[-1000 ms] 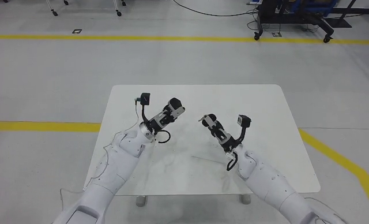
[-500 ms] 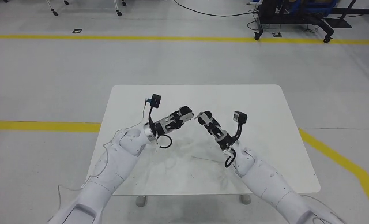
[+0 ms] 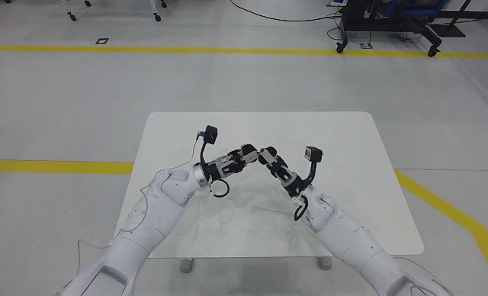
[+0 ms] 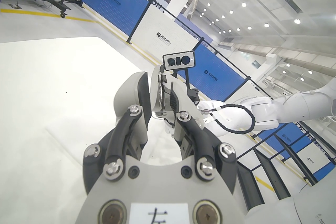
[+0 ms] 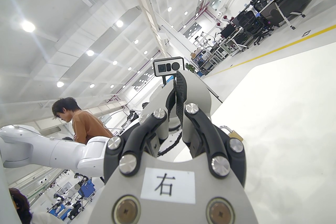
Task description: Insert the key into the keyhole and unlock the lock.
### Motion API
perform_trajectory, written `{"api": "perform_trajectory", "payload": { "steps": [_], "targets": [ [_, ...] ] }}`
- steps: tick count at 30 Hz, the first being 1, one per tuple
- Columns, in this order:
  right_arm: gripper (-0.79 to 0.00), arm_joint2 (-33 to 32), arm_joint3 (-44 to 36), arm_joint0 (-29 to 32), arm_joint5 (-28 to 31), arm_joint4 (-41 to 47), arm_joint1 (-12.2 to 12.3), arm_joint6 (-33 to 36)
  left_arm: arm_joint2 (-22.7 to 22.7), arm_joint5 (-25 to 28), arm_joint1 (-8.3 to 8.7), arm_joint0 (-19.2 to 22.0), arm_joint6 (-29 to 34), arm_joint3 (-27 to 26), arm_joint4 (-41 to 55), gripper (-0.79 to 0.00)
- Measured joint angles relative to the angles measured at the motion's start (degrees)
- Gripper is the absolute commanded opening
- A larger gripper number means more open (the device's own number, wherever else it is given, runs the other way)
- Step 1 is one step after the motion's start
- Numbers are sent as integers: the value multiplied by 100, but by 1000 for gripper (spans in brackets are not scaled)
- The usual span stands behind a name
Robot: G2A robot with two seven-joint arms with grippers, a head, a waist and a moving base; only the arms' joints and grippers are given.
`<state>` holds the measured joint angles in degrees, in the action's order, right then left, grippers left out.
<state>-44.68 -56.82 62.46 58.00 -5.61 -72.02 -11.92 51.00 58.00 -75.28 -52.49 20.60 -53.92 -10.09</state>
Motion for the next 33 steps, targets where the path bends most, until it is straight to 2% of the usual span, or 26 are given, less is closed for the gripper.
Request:
{"api": "perform_trajectory", "payload": {
  "steps": [13, 27, 29, 30, 33],
  "targets": [
    [-785, -158, 126, 2, 0, -135, -116, 19, -114, 0, 41, 71, -330, 103, -73, -785],
    [-785, -290, 135, 77, 0, -126, -163, 331, -221, 0, 52, 115, -789, 230, -264, -785],
    [-785, -341, 99, 100, 0, -95, -160, 317, -248, 0, 52, 120, -788, 224, -223, -619],
    [-785, -374, 82, 113, 0, -87, -157, 319, -266, 0, 54, 122, -777, 211, -180, -566],
    [-785, -439, 43, 144, 0, -67, -153, 349, -296, 0, 70, 127, -710, 173, -69, -529]
  ]
}}
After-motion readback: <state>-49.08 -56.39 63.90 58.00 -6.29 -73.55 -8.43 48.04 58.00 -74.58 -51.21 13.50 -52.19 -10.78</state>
